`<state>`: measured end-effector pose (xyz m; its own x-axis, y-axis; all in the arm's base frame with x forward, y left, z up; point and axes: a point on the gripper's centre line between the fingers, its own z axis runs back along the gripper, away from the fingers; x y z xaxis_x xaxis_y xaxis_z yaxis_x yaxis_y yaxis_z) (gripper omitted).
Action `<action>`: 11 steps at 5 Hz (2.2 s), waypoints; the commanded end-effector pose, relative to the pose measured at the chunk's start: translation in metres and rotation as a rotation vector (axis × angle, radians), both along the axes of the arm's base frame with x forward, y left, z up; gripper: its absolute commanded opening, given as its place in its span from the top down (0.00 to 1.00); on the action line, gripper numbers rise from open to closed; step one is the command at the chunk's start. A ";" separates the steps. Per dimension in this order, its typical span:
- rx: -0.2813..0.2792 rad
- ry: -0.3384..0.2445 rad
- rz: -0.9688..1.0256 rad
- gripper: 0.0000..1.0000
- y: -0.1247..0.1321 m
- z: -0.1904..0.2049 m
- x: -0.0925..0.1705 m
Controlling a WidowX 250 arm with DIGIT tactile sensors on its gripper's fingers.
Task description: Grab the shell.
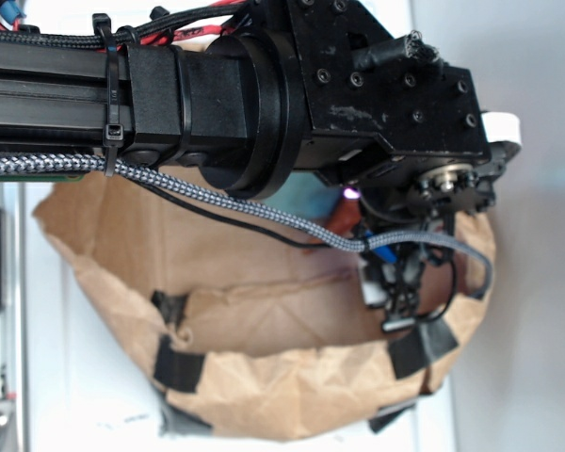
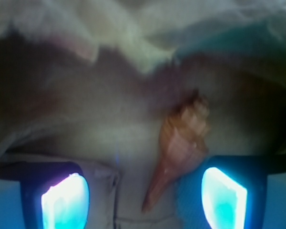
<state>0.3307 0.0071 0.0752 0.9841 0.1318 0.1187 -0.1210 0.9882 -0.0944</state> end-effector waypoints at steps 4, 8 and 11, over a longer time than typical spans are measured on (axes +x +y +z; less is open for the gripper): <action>0.134 -0.086 -0.023 0.00 -0.009 -0.042 0.027; -0.042 -0.121 -0.082 1.00 -0.011 0.012 0.004; -0.070 -0.184 -0.189 1.00 -0.010 0.066 -0.029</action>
